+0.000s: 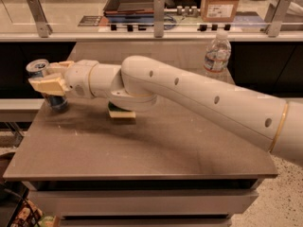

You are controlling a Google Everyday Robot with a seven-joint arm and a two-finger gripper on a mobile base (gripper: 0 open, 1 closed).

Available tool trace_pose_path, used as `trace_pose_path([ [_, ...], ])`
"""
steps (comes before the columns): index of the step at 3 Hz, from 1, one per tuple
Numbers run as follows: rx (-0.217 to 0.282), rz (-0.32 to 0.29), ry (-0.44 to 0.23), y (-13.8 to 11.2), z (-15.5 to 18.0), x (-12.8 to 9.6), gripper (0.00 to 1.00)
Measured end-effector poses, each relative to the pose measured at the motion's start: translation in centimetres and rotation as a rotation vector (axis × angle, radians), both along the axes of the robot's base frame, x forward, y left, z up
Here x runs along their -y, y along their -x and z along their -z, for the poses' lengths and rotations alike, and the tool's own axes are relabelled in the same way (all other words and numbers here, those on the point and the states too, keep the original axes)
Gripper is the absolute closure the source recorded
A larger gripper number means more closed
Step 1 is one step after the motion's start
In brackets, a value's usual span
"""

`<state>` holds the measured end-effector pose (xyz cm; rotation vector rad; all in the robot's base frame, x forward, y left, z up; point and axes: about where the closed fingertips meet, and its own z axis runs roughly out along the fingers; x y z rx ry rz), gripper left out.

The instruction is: Knock redbull can over

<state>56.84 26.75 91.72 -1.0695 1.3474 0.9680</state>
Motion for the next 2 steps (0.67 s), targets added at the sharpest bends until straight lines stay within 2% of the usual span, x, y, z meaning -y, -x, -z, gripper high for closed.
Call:
trace_pose_path([
  [2,-0.004,0.038,0.142,-1.9,-2.4,3.5,1.00],
])
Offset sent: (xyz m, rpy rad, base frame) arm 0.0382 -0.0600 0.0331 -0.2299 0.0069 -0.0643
